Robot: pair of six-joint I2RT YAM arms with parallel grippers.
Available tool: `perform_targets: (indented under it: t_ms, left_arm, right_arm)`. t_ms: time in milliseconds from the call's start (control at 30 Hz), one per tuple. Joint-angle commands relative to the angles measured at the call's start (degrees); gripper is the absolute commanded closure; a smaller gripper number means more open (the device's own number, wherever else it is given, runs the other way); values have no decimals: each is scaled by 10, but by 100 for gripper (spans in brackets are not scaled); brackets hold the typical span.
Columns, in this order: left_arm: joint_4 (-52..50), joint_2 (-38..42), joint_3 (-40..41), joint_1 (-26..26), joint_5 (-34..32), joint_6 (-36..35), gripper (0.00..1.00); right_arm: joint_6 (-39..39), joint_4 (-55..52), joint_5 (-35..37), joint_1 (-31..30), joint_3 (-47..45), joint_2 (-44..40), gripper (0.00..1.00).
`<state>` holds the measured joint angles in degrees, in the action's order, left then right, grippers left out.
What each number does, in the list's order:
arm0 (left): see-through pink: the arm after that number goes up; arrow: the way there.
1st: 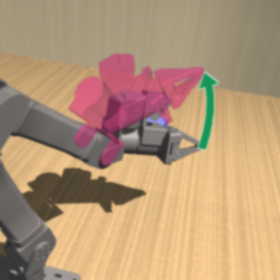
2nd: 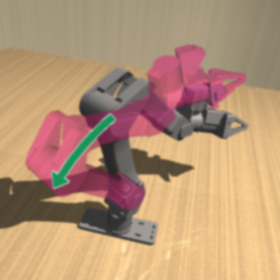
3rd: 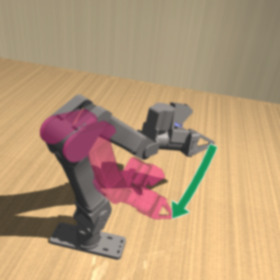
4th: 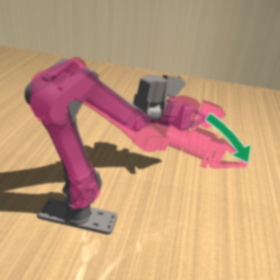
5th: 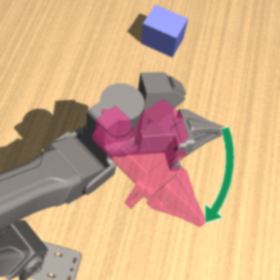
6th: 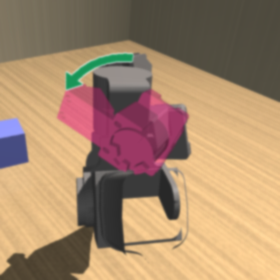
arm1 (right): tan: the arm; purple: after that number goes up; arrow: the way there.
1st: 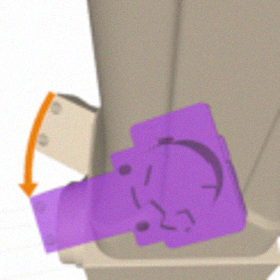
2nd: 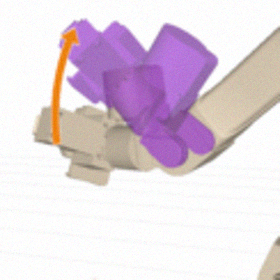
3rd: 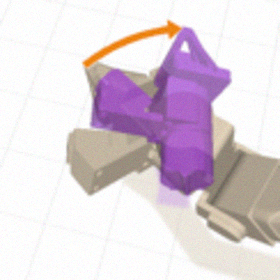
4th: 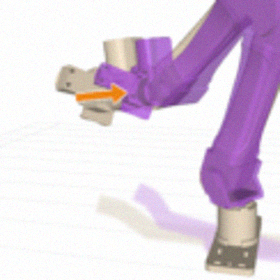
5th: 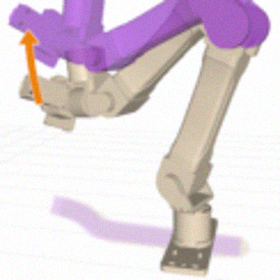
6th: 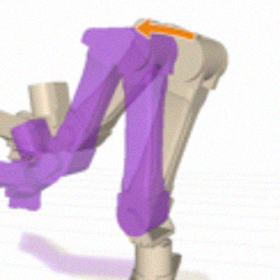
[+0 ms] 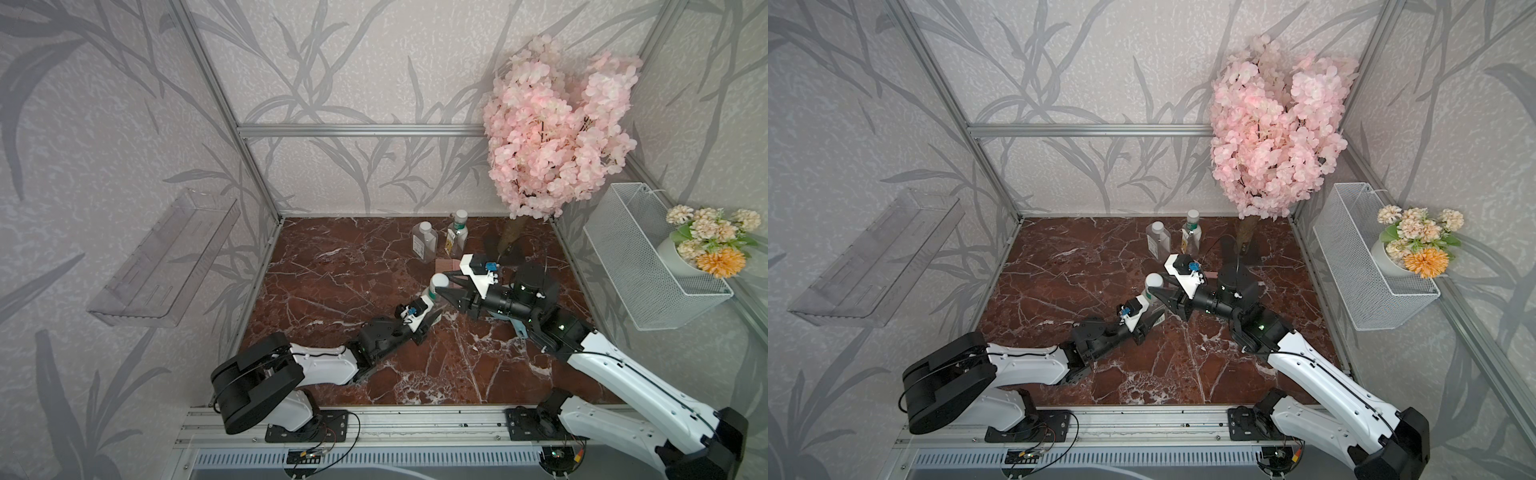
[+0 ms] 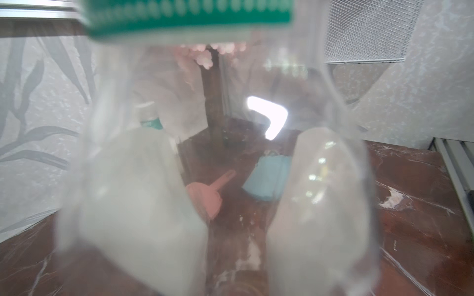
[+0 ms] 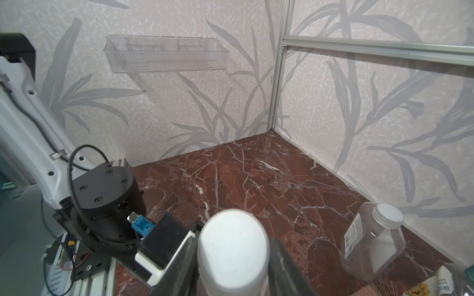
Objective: Screw on the bottle caps
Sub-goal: Screw the bottle cap onto the plastic bottle.
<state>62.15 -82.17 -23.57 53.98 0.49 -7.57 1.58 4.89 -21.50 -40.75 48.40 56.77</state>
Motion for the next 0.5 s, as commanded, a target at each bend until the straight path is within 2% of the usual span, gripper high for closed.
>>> perform_targets:
  t_ms: [0,133,267,467]
  left_arm:
    - [111,10,-54,8,-19,-39,71]
    - [118,4,-52,8,-41,-41,71]
    - [118,-2,-52,8,-56,-42,71]
    - [105,-8,-51,8,-74,-36,71]
  right_arm:
    - [-80,-36,128,-39,-33,44,69]
    - [-121,-18,215,-77,-39,64,69]
    - [-113,-34,280,-109,-21,90,70]
    - [-116,-28,283,-127,-10,97,67]
